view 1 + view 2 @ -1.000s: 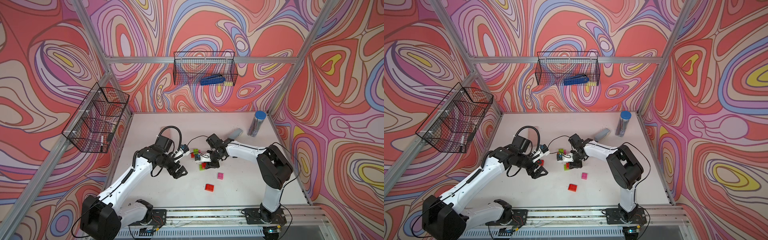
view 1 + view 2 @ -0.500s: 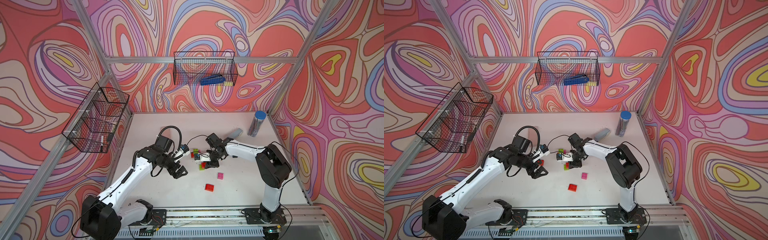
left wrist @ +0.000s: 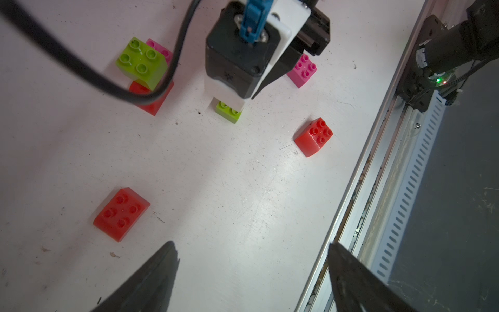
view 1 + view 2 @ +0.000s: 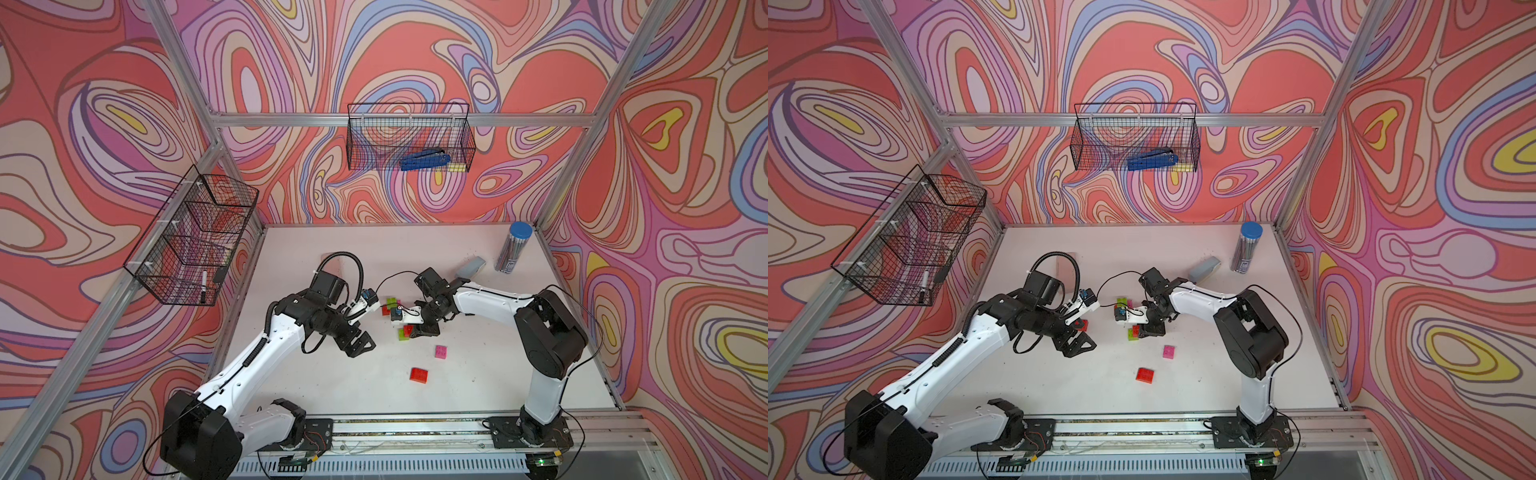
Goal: Assemble the letter s with lego
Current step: Assemble the lego brick with the lego brick.
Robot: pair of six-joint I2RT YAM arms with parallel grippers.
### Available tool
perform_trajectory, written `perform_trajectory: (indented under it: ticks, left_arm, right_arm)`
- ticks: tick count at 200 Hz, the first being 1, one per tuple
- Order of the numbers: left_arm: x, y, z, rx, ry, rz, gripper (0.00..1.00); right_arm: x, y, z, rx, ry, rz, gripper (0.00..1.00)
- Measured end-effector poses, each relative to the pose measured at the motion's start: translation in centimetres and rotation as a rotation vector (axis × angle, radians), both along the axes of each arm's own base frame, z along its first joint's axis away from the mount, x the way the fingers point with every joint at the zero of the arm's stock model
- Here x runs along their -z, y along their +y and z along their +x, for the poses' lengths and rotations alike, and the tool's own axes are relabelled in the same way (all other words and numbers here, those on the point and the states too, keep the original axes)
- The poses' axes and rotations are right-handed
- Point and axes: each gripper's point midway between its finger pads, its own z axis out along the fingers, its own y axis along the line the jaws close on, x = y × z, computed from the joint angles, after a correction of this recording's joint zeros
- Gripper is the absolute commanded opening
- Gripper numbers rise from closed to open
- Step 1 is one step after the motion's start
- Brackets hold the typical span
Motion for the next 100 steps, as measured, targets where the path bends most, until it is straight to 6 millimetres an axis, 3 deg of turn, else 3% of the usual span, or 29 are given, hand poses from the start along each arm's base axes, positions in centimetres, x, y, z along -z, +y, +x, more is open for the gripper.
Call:
perform_trajectory:
  ticks: [100]
  left_arm:
    - [-0.05, -0.08, -0.05, 0.002, 0.002, -0.005, 0.88]
  right_arm:
    - [0.26, 0.19, 0.48, 0.003, 0.007, -0.013, 0.19]
